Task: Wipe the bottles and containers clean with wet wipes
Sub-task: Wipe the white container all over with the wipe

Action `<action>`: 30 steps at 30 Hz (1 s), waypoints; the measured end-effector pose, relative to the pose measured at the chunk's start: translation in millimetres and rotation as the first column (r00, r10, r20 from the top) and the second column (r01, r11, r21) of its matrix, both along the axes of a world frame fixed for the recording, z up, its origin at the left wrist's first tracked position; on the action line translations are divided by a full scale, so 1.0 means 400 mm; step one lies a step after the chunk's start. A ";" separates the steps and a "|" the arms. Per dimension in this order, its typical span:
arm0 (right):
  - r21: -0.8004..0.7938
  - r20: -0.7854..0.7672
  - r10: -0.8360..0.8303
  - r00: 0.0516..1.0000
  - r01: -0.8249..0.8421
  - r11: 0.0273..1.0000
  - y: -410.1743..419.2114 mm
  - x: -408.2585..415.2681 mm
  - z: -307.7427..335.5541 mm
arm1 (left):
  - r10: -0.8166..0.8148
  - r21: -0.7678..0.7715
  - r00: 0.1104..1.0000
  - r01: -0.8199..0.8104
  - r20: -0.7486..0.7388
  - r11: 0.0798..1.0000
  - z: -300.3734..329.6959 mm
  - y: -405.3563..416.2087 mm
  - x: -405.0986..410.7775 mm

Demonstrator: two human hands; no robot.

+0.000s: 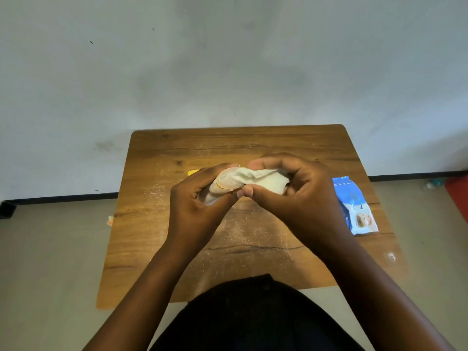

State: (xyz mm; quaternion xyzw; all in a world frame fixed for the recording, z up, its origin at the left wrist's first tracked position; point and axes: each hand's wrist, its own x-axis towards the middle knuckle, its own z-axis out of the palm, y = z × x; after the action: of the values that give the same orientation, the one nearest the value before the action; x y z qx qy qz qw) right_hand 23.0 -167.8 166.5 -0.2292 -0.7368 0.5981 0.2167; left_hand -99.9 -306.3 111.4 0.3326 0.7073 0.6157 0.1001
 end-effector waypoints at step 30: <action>0.445 -0.062 -0.156 0.986 0.167 0.880 0.003 0.007 -0.029 | 0.088 0.028 0.970 -0.083 -0.227 0.996 0.003 0.037 0.036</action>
State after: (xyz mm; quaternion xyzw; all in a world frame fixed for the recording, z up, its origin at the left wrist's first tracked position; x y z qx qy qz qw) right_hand 25.9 -166.4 155.0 -0.2262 -0.8305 0.3944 0.3218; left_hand -85.3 -291.6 112.7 0.3711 0.7221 0.5837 -0.0112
